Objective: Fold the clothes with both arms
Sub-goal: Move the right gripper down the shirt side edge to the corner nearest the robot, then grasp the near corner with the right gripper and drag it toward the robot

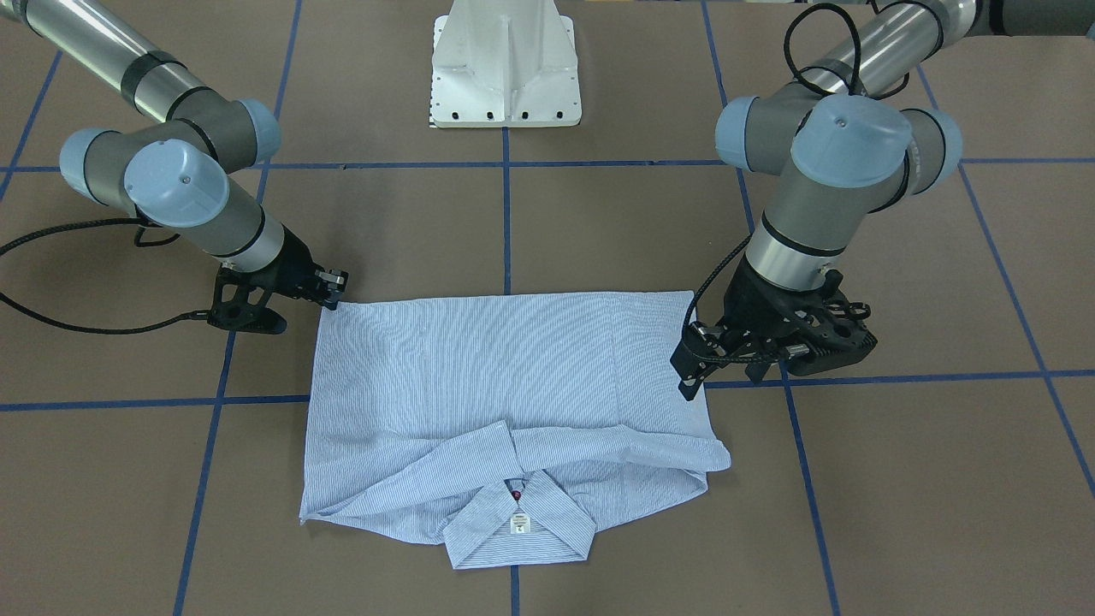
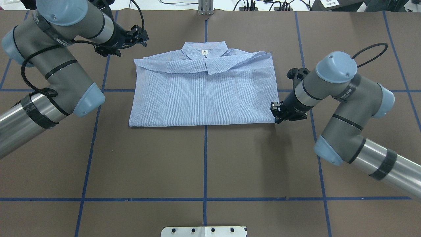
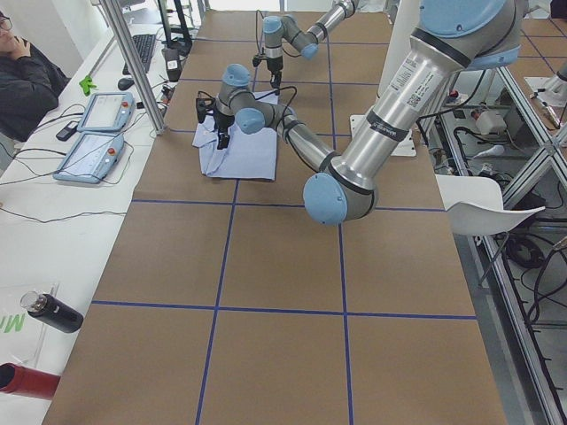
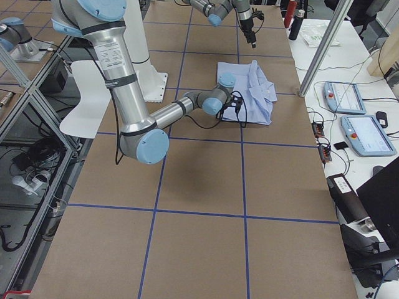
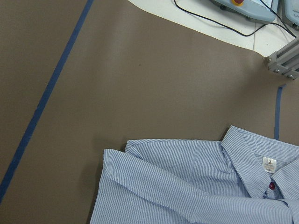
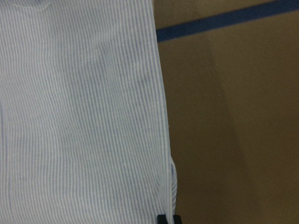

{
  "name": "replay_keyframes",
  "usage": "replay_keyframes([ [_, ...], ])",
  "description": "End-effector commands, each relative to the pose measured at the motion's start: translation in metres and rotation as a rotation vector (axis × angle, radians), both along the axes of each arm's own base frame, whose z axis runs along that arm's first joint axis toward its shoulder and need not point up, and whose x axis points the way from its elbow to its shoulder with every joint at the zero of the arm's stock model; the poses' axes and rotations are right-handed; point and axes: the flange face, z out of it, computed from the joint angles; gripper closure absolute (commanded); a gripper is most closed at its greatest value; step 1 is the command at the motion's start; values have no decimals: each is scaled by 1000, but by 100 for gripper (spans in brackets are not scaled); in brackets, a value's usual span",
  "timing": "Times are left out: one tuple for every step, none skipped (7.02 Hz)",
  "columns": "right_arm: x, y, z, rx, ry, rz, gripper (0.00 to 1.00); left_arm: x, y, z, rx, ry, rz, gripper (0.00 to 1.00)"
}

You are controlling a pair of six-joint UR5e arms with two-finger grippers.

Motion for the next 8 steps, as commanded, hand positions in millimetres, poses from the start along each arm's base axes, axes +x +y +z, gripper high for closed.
replay_keyframes([
  [57, 93, -4, -16, -66, -105, 100, -1, 1, -2, 1, 4, -2, 1],
  [73, 132, -6, -65, -84, -162, 100, 3, 3, -2, -8, 10, -3, 1],
  [74, 156, -9, -134, -114, -242, 100, 4, 9, 8, -24, 10, -2, 1],
  [54, 193, -23, -220, -113, -301, 100, 14, 22, 6, -32, 25, 9, 1],
  [37, 228, -33, -306, -91, -333, 100, 15, 26, 5, -31, 28, 13, 1],
  [31, 250, -40, -343, -80, -360, 100, 17, 28, 7, -32, 27, 16, 1],
  [24, 266, -42, -403, -53, -363, 100, 18, 29, 7, -34, 28, 16, 1],
  [24, 268, -39, -417, -42, -360, 100, 19, 30, 7, -33, 29, 19, 1],
])
